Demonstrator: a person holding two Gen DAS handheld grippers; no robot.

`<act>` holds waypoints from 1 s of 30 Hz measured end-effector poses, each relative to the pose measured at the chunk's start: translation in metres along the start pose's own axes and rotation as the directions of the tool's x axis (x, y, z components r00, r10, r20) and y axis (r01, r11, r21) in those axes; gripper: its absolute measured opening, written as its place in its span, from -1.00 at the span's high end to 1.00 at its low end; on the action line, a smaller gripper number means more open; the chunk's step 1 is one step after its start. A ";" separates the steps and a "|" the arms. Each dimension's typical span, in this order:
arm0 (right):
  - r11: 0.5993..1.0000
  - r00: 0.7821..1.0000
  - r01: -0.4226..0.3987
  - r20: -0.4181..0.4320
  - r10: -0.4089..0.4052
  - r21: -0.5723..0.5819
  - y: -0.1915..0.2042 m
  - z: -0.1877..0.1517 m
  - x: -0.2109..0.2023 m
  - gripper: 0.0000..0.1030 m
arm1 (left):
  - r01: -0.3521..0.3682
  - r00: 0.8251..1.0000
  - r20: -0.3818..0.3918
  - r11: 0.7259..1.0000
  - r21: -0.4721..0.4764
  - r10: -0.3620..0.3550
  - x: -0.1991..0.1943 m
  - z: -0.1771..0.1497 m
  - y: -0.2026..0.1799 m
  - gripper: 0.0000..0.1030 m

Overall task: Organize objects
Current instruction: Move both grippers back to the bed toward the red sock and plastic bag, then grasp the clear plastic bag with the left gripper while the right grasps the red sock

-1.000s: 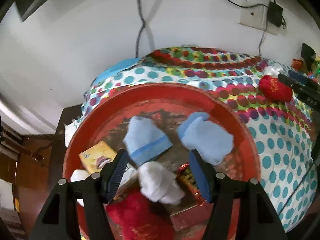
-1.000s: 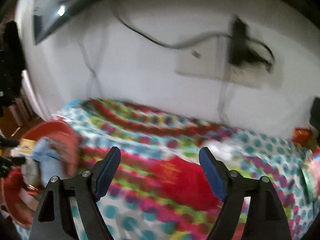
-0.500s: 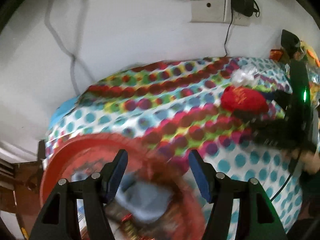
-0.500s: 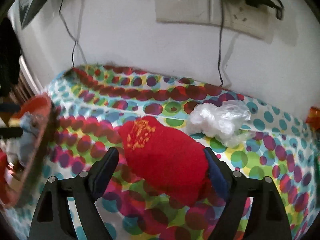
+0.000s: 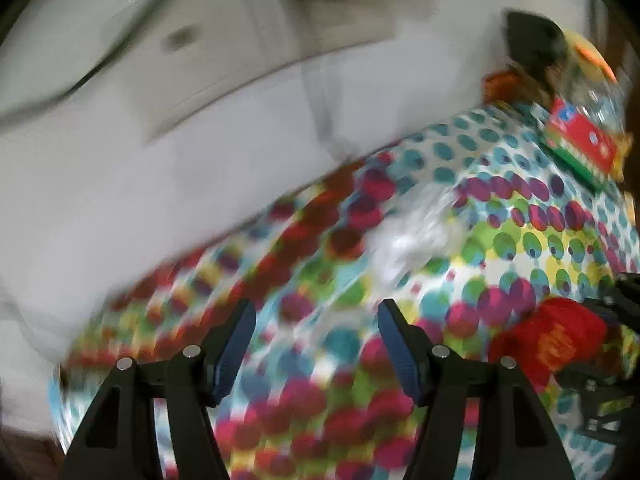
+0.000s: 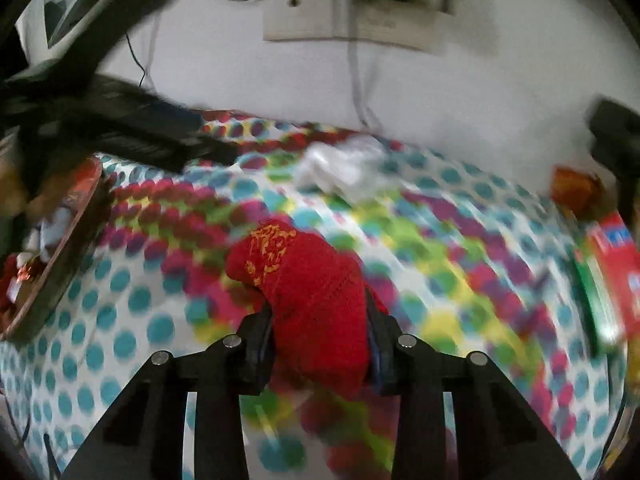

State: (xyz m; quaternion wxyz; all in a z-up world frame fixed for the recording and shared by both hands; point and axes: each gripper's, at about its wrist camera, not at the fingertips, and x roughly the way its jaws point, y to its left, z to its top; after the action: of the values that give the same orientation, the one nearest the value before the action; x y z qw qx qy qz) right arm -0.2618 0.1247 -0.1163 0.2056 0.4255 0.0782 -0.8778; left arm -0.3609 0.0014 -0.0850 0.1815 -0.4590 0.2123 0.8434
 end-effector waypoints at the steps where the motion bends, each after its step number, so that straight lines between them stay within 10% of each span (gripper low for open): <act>1: 1.000 1.000 -0.004 0.007 0.004 0.007 -0.003 -0.004 -0.003 0.33 | -0.011 1.000 0.012 0.999 0.033 0.010 0.006 0.007 -0.007 -0.27; 12: 0.999 0.998 0.051 0.028 -0.050 -0.018 0.000 -0.015 -0.005 0.28 | 0.091 0.995 0.031 0.983 0.159 -0.097 0.031 0.034 -0.040 -0.27; 19: 0.997 0.997 0.073 0.016 -0.072 -0.040 0.005 -0.015 -0.001 0.19 | 0.187 0.982 0.012 0.982 0.014 -0.187 0.055 0.043 -0.048 -0.28; 23: 0.995 0.996 0.090 0.011 -0.089 -0.051 0.008 -0.015 0.000 0.14 | 0.166 0.986 0.030 0.984 -0.056 -0.165 0.048 0.034 -0.055 0.33; 30: 0.991 0.993 0.116 0.012 -0.116 -0.067 0.011 -0.014 0.001 0.14 | 0.048 0.998 -0.032 0.990 -0.135 -0.052 0.007 -0.008 -0.056 0.34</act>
State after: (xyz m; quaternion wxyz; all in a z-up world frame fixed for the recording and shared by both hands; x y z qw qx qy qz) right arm -0.2479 0.1191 -0.1260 0.1687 0.4097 0.1316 -0.8868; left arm -0.3312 0.0452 -0.1058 0.1673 -0.4904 0.1466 0.8426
